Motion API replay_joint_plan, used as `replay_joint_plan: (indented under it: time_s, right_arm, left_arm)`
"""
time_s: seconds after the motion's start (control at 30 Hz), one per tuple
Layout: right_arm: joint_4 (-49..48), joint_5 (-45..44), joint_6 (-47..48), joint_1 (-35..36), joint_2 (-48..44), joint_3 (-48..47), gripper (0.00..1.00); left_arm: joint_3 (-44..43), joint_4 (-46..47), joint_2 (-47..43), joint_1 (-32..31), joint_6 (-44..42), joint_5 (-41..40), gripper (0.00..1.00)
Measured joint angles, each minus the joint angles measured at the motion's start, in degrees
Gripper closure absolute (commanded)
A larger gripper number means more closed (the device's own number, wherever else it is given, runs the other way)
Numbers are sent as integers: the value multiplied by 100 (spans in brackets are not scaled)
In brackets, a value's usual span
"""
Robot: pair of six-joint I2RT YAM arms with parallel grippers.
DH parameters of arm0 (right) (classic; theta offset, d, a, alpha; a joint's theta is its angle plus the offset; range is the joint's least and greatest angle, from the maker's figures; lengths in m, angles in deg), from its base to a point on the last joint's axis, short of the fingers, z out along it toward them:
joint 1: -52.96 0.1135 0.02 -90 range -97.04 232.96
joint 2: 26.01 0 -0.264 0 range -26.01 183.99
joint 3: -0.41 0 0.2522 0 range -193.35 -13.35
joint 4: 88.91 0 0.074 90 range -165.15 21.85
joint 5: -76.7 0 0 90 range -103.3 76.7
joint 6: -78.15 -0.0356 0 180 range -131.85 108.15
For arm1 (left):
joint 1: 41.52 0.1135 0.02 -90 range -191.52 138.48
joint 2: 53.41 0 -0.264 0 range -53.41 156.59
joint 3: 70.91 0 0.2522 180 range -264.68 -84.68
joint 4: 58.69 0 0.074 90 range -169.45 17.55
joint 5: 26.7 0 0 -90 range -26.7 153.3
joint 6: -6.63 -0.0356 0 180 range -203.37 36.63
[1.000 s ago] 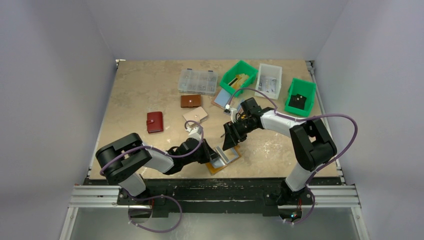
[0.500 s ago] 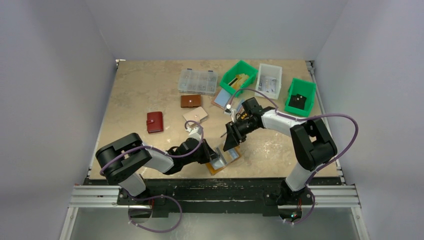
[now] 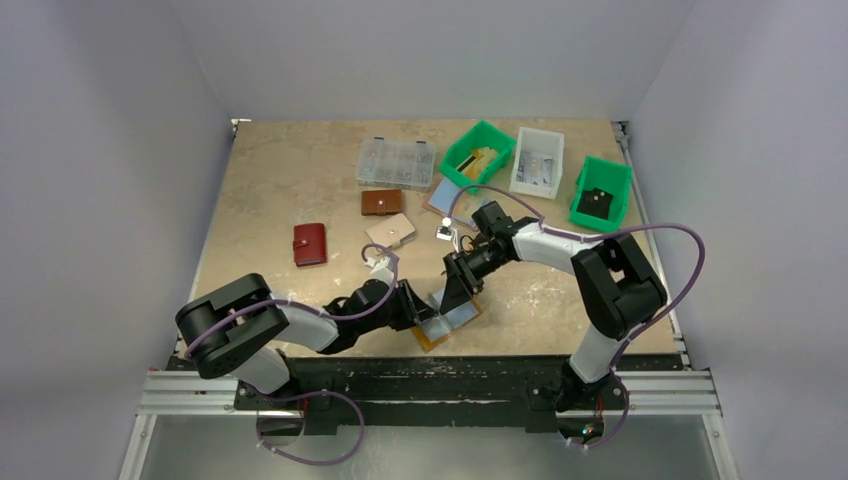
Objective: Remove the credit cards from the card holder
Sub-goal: Remove the credit card from the card holder.
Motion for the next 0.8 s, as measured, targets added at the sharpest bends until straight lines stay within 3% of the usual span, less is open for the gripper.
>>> replay_joint_plan:
  time_s: [0.13,0.3,0.47,0.67,0.8]
  right_arm:
    - [28,11,0,52,68,0,51]
    - [42,2,0,90,81,0,55]
    - [37,-192,2,92,83,0,58]
    - [39,-409,26,199,85,0,46]
    - [42,-431,70,345,85,-2,45]
  left_arm:
    - [151,37,-199,0,98,-2,71]
    - [350,166,-459,0,170,-26,63]
    - [529,216,-675,0,271,-81,62]
    - [566,262,-713,0,278,-125,62]
    - [564,358,-660,0,278,-127,62]
